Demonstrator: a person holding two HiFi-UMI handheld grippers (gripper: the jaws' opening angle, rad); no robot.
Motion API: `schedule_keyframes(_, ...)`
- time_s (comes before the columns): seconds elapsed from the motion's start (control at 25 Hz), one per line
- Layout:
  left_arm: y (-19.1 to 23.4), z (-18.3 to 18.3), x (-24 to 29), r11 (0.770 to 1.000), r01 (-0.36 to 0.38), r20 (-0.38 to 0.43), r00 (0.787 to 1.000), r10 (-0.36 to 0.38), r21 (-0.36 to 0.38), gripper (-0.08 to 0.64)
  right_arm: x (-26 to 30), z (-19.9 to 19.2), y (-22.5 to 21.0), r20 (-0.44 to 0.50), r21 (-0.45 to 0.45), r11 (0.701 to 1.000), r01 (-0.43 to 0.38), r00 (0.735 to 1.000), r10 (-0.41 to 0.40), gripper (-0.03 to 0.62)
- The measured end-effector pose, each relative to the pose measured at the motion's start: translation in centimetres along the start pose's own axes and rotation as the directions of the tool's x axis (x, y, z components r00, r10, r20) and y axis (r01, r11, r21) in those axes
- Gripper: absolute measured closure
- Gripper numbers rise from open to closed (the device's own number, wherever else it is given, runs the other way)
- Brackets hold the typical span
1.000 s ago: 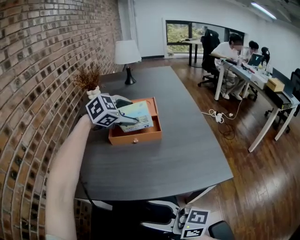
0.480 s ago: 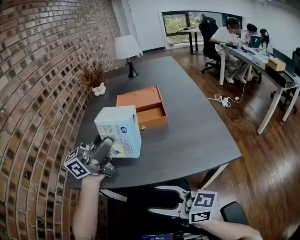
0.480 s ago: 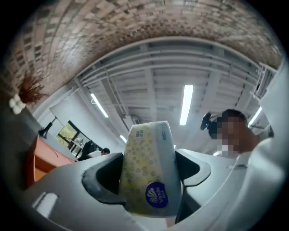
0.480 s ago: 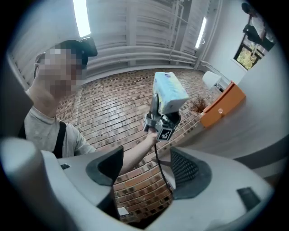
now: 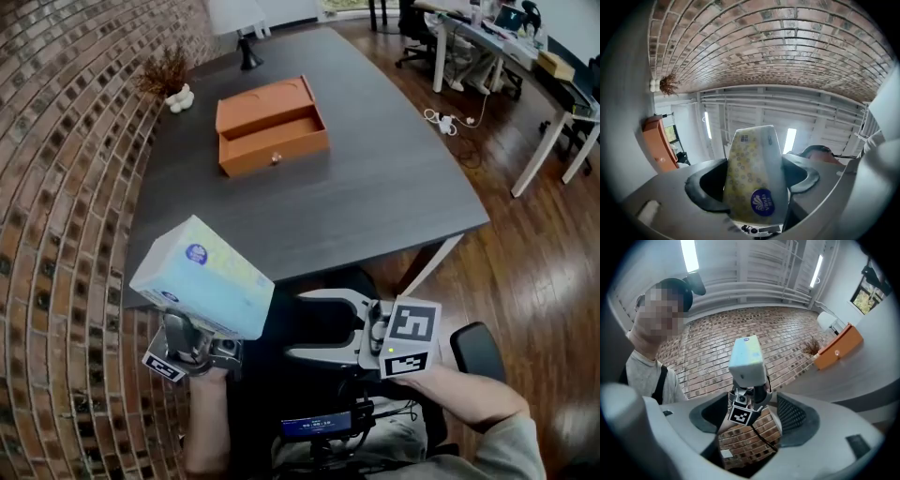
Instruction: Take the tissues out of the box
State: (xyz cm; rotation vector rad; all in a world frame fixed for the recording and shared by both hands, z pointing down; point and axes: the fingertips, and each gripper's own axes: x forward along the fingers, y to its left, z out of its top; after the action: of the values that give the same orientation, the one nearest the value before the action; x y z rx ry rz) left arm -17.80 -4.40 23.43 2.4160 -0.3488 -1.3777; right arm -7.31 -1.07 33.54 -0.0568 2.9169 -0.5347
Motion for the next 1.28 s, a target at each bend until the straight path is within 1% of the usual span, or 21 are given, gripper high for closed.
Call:
schedule_keyframes(0.12, -0.8, 0.0, -1.4, 1.0, 0.02, 0.022, 1.0, -0.02, -0.013, 0.204, 0.4, -0.1, 0.8, -0.005, -0.031, 0.999, -0.022, 1.0, 0.022, 0.267)
schedule_keyframes(0.24, -2.0, -0.6, -3.0, 0.999, 0.015, 0.073, 0.997, -0.011, -0.046, 0.204, -0.4, -0.5, 2.2, -0.024, -0.006, 1.0, -0.03, 0.999, 0.03, 0.267)
schedule_keyframes(0.36, -2.1, 0.1, -2.4, 0.996, 0.054, 0.096, 0.994, -0.046, -0.076, 0.204, 0.2, -0.4, 2.2, -0.01, -0.021, 0.999, -0.025, 1.0, 0.025, 0.267)
schedule_keyframes(0.48, -2.4, -0.2, -2.7, 0.995, 0.061, 0.094, 0.994, -0.053, -0.082, 0.204, 0.9, -1.2, 2.6, -0.032, -0.034, 0.999, -0.025, 0.999, 0.024, 0.267)
schedule_keyframes(0.64, -2.6, -0.7, -2.5, 0.994, 0.066, 0.08, 0.995, -0.059, -0.086, 0.204, 1.1, -1.3, 2.9, -0.05, -0.065, 0.998, -0.023, 0.999, 0.02, 0.267)
schedule_keyframes(0.92, -2.4, -0.9, -2.6, 0.994, 0.06, 0.072, 0.996, -0.053, -0.092, 0.204, 1.3, -1.2, 2.9, -0.061, -0.1, 0.995, -0.015, 0.998, 0.009, 0.267)
schedule_keyframes(1.28, -2.2, -0.7, -2.5, 0.994, 0.064, 0.084, 0.995, -0.056, -0.093, 0.204, 1.3, -1.2, 2.8, -0.074, -0.137, 0.99, -0.013, 0.997, 0.003, 0.267)
